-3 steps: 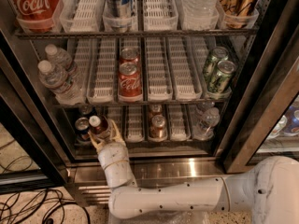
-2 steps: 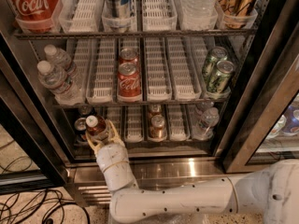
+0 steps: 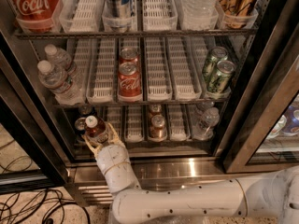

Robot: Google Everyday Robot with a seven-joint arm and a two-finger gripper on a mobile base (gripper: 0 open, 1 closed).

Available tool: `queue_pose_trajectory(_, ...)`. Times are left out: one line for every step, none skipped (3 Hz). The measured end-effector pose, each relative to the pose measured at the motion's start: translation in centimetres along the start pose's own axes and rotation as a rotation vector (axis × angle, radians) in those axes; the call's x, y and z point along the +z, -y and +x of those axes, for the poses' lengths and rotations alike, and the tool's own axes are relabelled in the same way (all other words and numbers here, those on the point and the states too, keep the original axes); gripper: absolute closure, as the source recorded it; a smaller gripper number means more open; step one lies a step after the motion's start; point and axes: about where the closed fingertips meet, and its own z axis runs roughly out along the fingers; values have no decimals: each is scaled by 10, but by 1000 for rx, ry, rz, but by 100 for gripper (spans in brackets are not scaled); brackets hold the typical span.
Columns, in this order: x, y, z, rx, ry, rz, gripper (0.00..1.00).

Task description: Pick blue plastic bottle from bottom shelf of fridge

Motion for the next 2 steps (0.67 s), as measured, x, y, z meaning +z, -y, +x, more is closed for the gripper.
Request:
queue_pose_trajectory(-9, 1, -3, 46, -38, -64, 100)
queue_pose_trajectory(-29, 2, -4, 138, -110, -155, 100)
